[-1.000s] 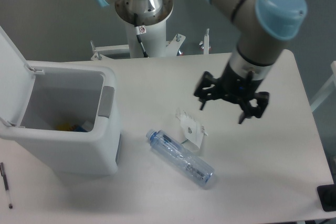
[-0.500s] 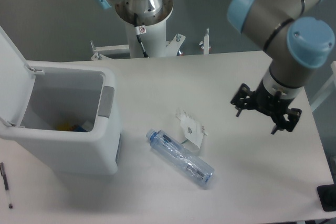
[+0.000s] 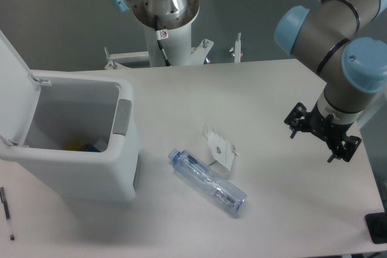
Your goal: Open the trash can
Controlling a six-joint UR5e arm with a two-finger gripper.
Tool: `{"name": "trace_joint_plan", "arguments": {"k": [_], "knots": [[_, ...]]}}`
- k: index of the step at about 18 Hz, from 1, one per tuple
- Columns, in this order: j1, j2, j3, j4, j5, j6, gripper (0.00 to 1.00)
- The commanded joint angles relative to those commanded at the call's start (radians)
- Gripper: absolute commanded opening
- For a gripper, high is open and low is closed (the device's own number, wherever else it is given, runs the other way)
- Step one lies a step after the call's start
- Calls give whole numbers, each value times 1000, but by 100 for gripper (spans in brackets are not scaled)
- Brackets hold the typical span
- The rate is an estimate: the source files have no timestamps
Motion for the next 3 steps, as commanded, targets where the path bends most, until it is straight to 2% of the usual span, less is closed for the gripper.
{"name": "trace_joint_plan", "arguments": {"k": [3], "knots": [[0, -2, 0, 0, -2, 0, 100]]}}
